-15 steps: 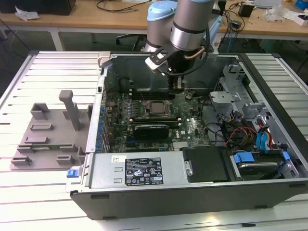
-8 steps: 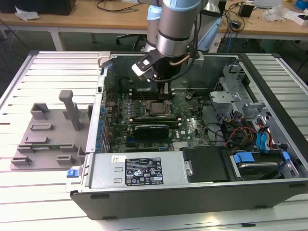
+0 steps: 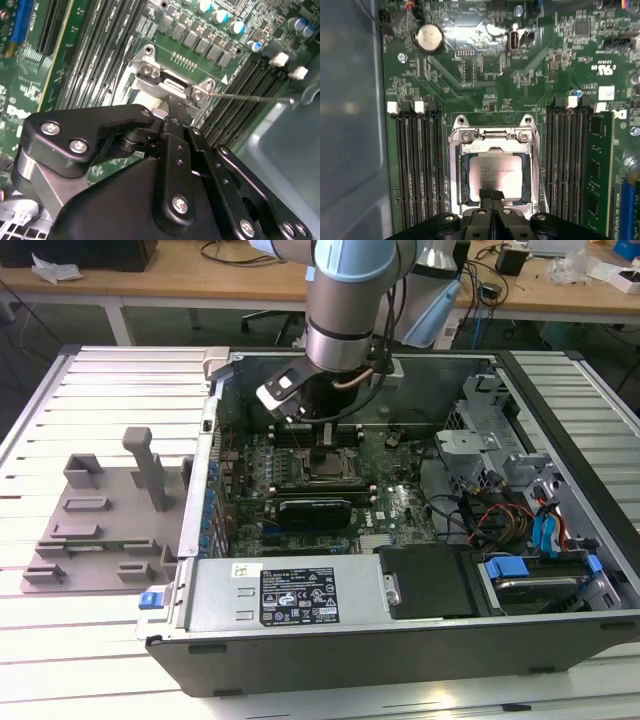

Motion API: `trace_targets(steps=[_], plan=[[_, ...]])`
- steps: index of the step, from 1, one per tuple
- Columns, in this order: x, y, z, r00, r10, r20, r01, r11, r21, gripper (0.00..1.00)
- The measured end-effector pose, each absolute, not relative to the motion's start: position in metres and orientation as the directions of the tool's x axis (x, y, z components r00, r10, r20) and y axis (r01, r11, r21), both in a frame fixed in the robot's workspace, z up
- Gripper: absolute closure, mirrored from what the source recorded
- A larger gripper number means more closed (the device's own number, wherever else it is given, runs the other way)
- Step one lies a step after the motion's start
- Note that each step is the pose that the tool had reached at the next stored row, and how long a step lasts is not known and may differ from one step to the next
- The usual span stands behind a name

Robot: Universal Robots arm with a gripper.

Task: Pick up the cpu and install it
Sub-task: 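Close the cpu cover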

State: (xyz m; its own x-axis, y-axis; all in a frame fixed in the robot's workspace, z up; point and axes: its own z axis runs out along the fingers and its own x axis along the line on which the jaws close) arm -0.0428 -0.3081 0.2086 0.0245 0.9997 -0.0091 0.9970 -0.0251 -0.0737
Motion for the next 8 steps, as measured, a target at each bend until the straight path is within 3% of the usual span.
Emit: trace_targets(steps=[8], plan=[[-0.0468,-0.3081,0.2051,0.025,1.000,-0.009,0.997,-0.025,-0.073,0.89]])
